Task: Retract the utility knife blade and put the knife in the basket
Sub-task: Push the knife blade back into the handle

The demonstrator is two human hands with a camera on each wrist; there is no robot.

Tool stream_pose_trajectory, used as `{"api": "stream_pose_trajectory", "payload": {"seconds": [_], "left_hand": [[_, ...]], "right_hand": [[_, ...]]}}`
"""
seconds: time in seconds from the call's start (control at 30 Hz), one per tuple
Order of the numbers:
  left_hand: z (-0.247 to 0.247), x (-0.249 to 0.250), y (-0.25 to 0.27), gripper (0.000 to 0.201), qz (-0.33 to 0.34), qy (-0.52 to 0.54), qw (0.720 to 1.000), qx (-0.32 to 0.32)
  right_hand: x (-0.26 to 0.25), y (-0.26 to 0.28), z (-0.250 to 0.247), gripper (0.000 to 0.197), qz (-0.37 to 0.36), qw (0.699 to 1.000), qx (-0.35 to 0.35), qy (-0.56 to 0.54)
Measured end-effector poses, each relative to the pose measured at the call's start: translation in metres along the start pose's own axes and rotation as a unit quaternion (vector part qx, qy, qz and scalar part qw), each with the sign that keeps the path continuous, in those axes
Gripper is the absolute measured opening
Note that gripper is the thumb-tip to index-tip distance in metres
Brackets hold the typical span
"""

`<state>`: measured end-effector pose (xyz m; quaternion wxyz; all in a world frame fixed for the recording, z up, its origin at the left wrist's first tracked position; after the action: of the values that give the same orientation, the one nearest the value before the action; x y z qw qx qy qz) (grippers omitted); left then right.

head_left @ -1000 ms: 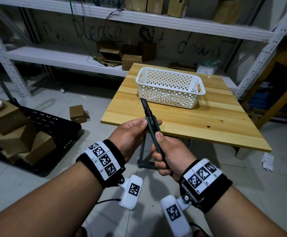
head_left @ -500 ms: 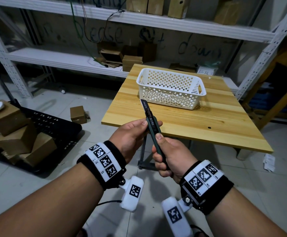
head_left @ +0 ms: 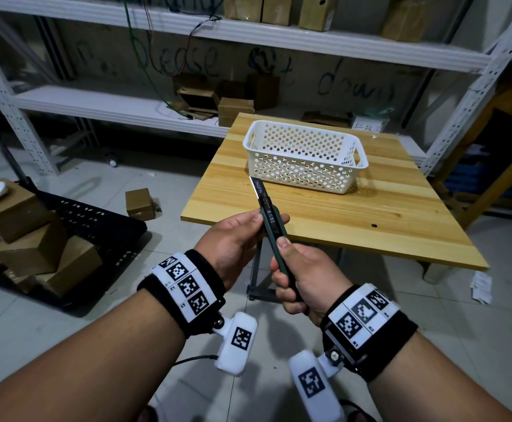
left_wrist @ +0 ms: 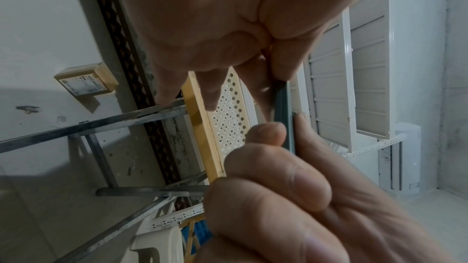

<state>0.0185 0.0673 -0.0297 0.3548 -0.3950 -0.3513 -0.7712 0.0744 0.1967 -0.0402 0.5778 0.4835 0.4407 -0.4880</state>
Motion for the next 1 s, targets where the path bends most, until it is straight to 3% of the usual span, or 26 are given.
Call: {"api": "stream_pose_trajectory", "payload": {"seconds": [1.0], "left_hand": [[-0.0043, -0.0004, -0.0023, 0.028, 0.004, -0.009, 1.000, 0.004]], "right_hand": [[-0.0045, -0.0004, -0.0041, 0.042, -0.026, 1.000, -0.003, 0.008]]}}
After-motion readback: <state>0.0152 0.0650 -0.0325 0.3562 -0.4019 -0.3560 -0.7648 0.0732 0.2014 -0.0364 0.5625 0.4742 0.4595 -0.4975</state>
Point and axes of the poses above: each hand's wrist, its own y-axis away from the middle knuckle, its own z-axis out of the palm, x = y × z, the point moved 4 cm from there along -y, towards the middle knuckle, and after that the axes turned 11 degrees about -z, right-handed, at the moved point
